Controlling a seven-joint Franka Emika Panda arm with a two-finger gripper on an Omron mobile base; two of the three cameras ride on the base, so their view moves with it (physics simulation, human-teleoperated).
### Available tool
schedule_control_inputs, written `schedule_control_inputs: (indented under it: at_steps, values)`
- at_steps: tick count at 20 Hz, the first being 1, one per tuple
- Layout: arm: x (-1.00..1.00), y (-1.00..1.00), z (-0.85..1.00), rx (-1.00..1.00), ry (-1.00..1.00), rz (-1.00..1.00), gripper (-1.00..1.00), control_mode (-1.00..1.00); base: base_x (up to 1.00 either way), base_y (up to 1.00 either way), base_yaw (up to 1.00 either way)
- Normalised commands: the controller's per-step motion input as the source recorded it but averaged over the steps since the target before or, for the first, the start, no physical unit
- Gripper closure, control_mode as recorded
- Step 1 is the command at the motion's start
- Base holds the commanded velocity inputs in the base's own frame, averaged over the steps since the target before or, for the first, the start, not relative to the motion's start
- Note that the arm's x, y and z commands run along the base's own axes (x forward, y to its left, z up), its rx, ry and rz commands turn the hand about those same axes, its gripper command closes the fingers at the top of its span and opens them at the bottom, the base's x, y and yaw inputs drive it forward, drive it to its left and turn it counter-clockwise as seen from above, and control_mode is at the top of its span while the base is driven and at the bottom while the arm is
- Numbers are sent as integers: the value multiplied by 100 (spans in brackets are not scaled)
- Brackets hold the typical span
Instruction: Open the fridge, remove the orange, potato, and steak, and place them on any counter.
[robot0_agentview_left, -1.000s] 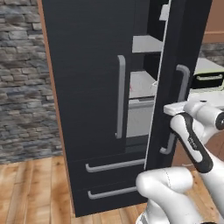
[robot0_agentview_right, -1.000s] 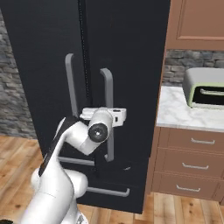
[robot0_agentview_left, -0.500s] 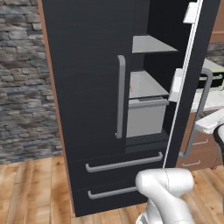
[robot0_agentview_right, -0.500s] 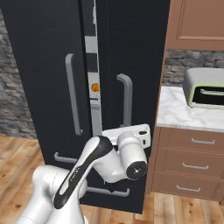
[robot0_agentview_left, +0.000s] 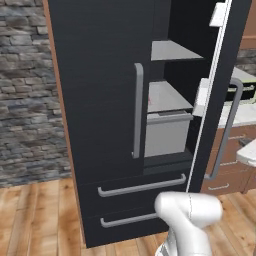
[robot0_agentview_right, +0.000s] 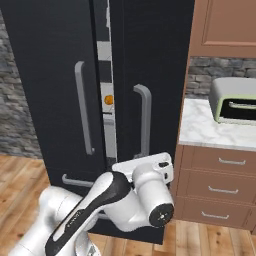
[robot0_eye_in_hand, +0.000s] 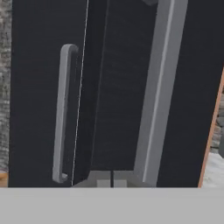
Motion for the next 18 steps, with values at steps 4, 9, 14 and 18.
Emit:
schedule_control_inputs:
  at_steps: [4, 9, 14, 18]
  values:
    - [-5, 76, 41, -11, 23, -22, 100, -100, 0, 0, 0]
    - [16, 89, 31, -17, 56, -39, 100, -100, 0, 0, 0]
    - [71, 80, 4, -19, 41, -35, 100, -100, 0, 0, 0]
    - [46, 40, -4, -18, 22, -5, 100, -100, 0, 0, 0]
